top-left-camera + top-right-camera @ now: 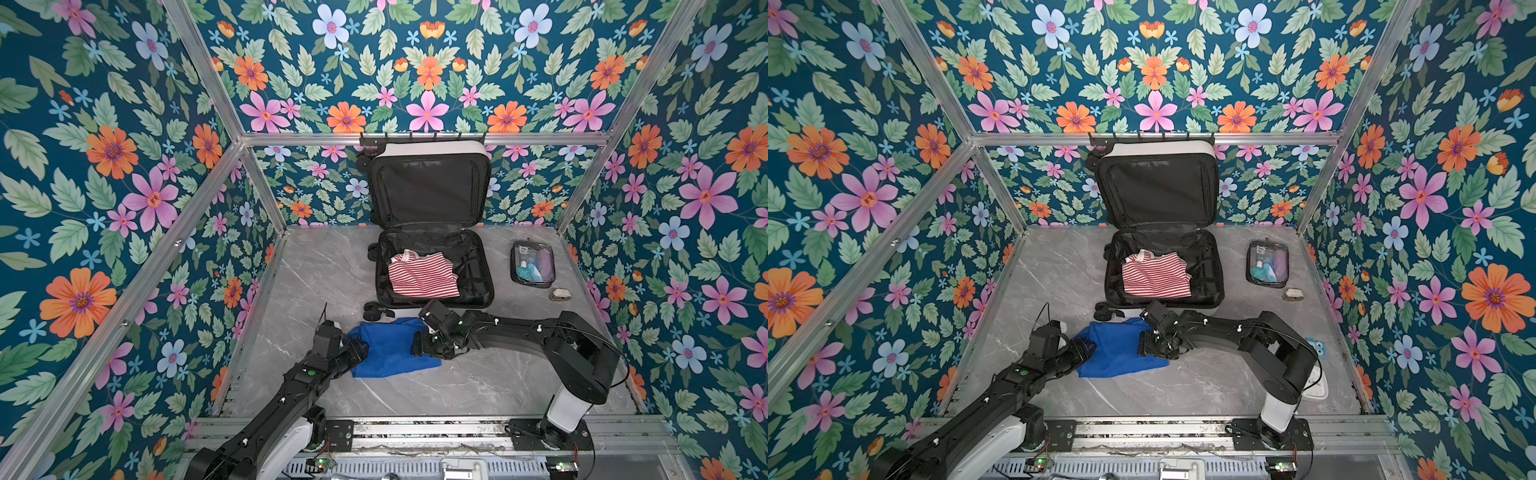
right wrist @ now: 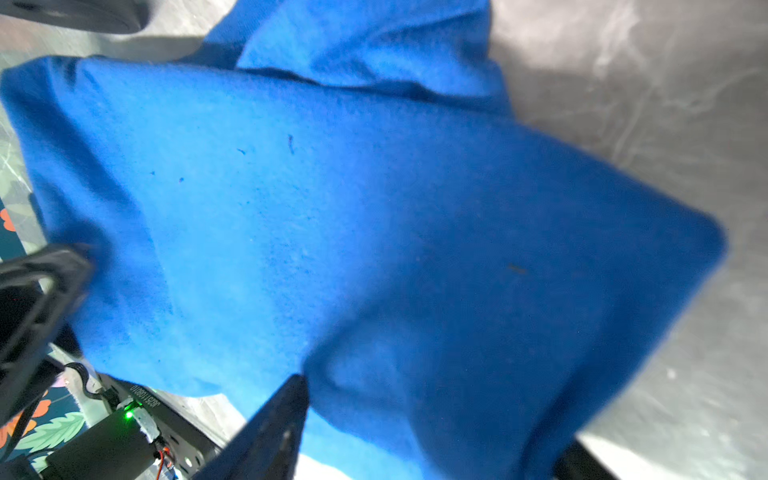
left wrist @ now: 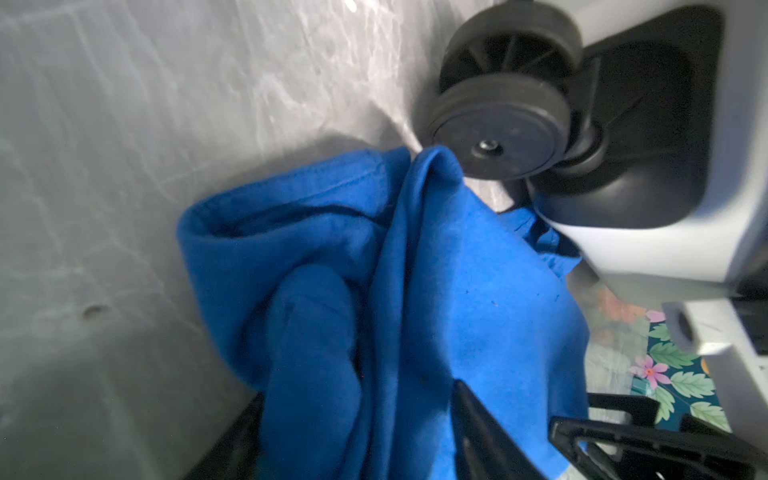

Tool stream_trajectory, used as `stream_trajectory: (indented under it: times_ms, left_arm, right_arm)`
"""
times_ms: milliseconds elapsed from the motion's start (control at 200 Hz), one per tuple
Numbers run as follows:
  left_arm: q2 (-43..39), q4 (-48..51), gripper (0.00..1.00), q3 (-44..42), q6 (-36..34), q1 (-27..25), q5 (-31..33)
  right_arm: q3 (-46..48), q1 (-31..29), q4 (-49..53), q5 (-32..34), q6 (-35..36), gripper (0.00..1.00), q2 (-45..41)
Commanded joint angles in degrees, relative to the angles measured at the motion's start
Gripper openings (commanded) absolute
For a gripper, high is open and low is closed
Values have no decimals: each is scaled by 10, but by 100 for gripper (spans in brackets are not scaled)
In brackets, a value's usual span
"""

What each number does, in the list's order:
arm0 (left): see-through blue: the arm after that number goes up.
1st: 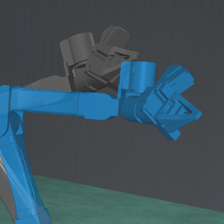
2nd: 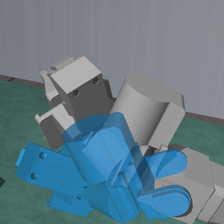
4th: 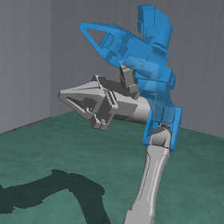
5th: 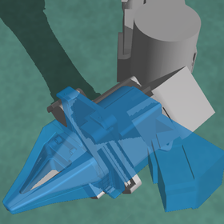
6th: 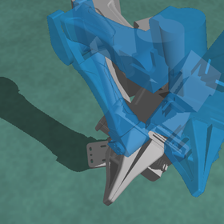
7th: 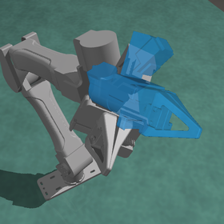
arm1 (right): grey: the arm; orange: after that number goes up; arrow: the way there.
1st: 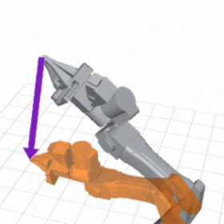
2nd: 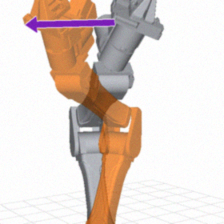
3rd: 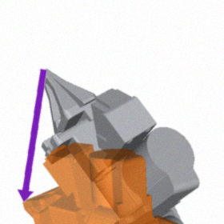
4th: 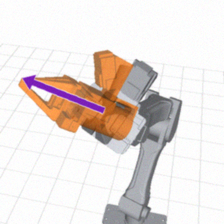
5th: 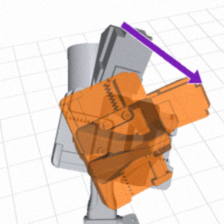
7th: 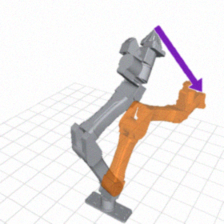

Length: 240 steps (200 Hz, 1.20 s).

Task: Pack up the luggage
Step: 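Grasp the blue shirt's opposite edges with the left and right grippers, then lift the blue shirt with both grippers and carry it over the suitcase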

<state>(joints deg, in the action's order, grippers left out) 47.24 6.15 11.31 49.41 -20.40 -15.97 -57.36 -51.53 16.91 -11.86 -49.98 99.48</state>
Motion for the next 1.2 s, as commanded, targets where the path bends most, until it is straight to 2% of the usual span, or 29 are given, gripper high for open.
stream_trajectory:
  times_ms: [0,180,295,445,665,900,1195]
  left_arm:
    - [-6,1,42,-2,-1,0,-20]
    - [-32,6,16,-3,2,0,-36]
    - [-37,16,2,3,-6,0,-50]
    - [-40,34,0,25,-23,-1,-59]
    - [-47,83,0,74,-44,-2,-52]
    - [-100,161,0,128,-60,-2,-42]
    - [-110,207,0,215,-68,-3,-60]
  right_arm:
    - [-5,-2,-30,-17,2,59,4]
    - [-24,-8,-29,-33,11,38,21]
    - [-37,-8,-29,-40,13,19,26]
    - [-52,-10,-25,-47,14,0,26]
    - [-65,-18,-2,-33,22,0,-2]
    - [-66,-24,17,-36,28,0,-39]
    - [-73,-27,44,-19,33,0,-150]
